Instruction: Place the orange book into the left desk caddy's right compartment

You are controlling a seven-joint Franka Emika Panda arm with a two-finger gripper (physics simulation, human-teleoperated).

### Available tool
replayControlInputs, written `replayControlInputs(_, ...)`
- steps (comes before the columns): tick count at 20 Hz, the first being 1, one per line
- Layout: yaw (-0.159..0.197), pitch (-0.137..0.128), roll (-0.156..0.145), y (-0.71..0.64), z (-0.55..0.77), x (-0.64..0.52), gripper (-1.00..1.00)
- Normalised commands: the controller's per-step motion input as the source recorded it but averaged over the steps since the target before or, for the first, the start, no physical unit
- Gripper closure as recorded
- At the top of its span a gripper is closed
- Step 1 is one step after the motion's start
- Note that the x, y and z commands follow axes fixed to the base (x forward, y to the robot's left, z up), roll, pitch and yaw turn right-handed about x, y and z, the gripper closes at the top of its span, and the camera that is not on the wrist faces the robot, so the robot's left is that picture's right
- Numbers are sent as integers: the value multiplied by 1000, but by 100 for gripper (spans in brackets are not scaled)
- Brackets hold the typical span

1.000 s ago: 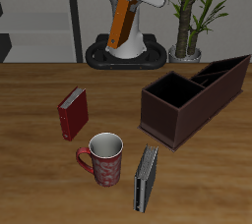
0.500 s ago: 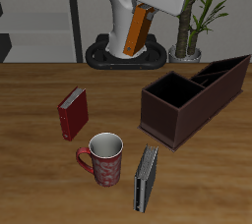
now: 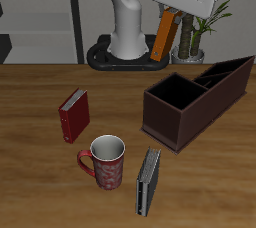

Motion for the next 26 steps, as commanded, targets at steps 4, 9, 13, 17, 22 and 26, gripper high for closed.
replayControlInputs(4,-39,10,28,215,-16,146,100)
replayControlInputs(9,-32,-18,9,195,39,219,100)
replayControlInputs(13,-32,-16,-1,165,-9,207,100)
replayControlInputs(17,-61,2,16,91,-10,244,100)
replayControlInputs(22,-44,26,10,117,-137,253,100)
replayControlInputs(26,-29,28,9,59,-191,131,100)
